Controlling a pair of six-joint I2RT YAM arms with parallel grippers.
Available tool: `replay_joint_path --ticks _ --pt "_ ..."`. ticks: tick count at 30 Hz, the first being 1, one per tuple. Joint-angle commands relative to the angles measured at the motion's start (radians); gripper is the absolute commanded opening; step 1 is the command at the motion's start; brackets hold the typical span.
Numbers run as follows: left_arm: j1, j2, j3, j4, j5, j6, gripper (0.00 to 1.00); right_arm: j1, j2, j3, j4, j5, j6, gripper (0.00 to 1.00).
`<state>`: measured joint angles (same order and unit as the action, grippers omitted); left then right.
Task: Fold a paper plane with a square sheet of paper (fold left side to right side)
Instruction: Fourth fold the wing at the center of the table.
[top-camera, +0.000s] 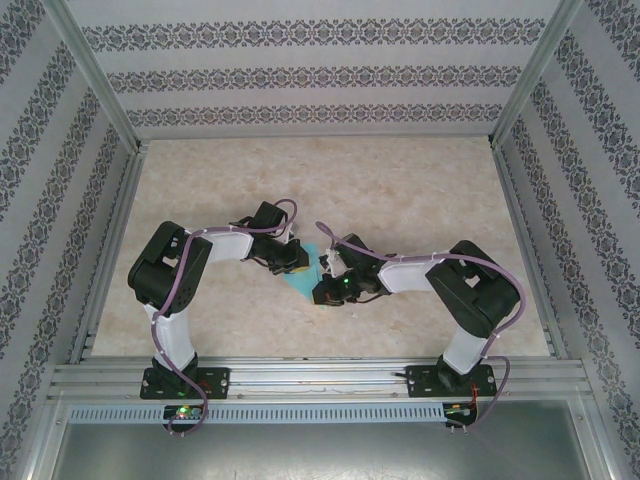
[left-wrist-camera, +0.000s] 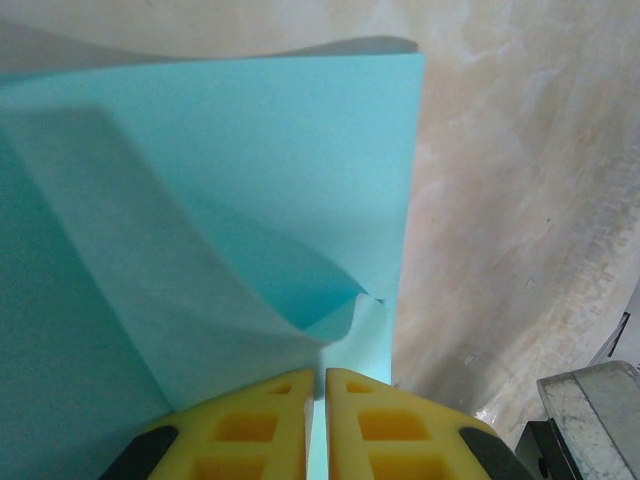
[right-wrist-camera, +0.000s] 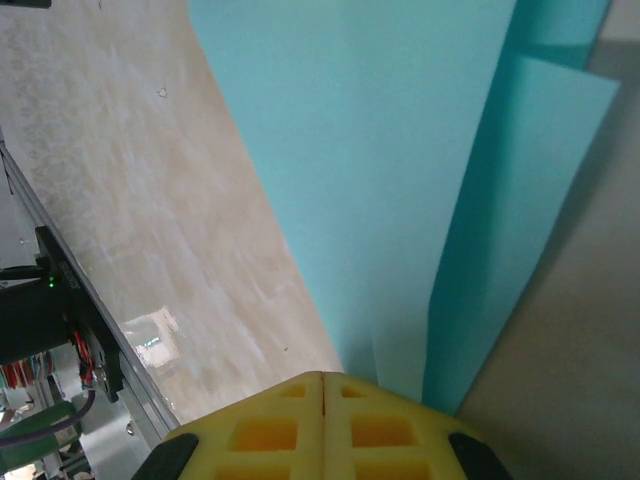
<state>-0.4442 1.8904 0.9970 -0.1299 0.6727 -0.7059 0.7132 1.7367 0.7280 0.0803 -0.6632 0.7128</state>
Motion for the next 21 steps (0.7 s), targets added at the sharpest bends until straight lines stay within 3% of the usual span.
replay_joint_path --ticks 1,21 --pt "-0.003 0.045 -0.03 -0.042 -0.047 0.026 0.13 0.014 0.02 -0.017 0.021 0.0 0.014 0.07" --pt "-0.003 0.062 -0.011 -0.055 -0.056 0.026 0.13 0.041 -0.017 -0.137 0.022 0.005 0.051 0.07"
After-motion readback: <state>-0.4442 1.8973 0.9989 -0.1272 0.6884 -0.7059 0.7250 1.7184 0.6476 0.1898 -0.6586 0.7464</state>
